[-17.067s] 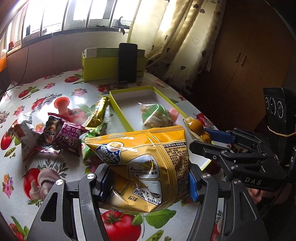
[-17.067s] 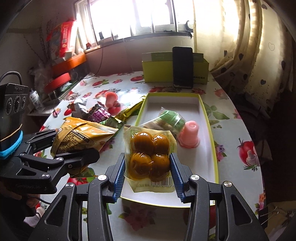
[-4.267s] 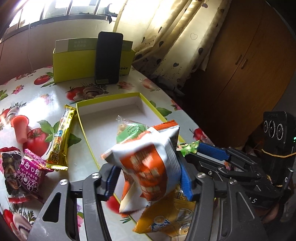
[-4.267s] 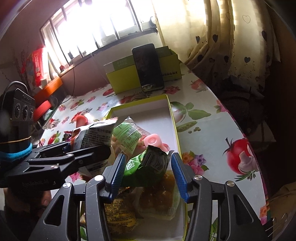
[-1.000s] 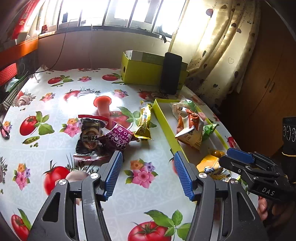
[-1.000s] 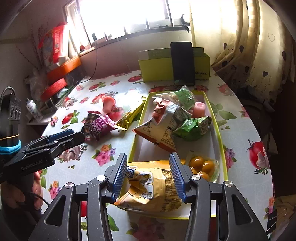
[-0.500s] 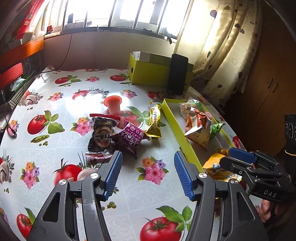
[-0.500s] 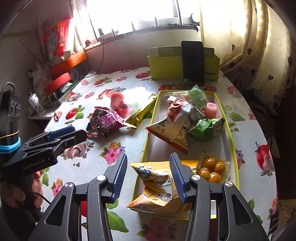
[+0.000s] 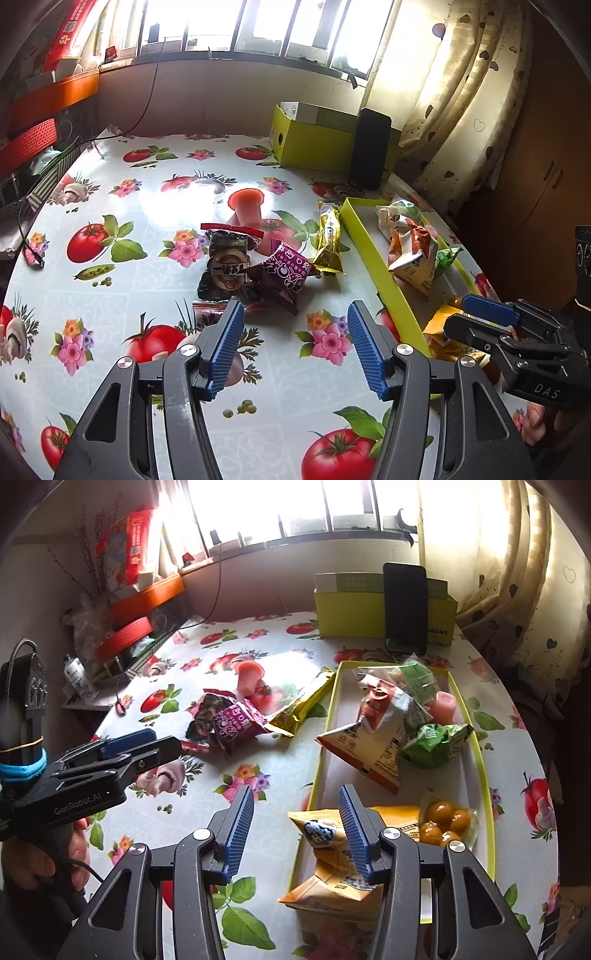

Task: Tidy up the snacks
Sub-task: 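Withdraw both open grippers from the box lid toward the remaining snacks, then grasp the purple candy bag with the right gripper, then grasp the red jelly cup with the left gripper while the right holds the purple bag, then carry the red jelly cup and purple bag over the box lid, then lower the jelly cup and purple bag into the box lid and open both grippers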

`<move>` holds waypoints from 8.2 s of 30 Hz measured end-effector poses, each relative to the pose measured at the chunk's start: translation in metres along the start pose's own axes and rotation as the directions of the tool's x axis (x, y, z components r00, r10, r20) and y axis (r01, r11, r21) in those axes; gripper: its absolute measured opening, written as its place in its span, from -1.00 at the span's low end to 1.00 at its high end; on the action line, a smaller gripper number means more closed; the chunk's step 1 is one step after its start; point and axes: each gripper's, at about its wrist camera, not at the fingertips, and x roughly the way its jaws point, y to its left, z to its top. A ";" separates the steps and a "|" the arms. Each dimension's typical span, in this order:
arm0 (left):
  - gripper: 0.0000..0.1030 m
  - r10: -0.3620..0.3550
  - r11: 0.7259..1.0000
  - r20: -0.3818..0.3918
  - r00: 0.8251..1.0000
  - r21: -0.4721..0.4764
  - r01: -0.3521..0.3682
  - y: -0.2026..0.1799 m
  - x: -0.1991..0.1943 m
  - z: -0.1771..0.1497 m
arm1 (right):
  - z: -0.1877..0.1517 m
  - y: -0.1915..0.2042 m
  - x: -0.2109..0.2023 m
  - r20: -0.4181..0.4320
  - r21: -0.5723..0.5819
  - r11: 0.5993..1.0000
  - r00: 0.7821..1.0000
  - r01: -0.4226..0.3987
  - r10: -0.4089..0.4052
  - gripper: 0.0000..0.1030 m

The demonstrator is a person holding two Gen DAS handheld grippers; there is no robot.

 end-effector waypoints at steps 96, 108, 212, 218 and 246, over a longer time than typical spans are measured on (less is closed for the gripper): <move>0.15 0.032 0.999 -0.036 0.999 -0.006 -0.032 0.051 0.073 0.074 | 0.044 0.019 0.057 0.008 0.159 0.985 0.998 -0.070 0.070 -0.30; -0.02 0.093 0.995 -0.094 0.991 0.046 -0.089 0.037 0.142 0.096 | 0.045 0.004 0.056 0.019 0.183 0.980 0.997 -0.076 0.074 -0.30; -0.41 -0.115 0.977 -0.013 0.993 0.181 0.116 -0.121 0.013 0.022 | -0.022 -0.111 -0.050 0.117 0.356 0.934 0.990 0.030 -0.077 -0.30; -0.41 -0.133 0.972 -0.040 0.990 0.189 0.138 -0.126 0.028 0.022 | -0.023 -0.114 -0.039 0.086 0.353 0.935 0.993 0.042 -0.077 -0.30; -0.41 -0.217 0.951 -0.191 0.957 0.181 0.251 -0.137 0.099 0.028 | -0.005 -0.120 0.013 -0.003 0.278 0.957 0.996 0.089 -0.091 -0.30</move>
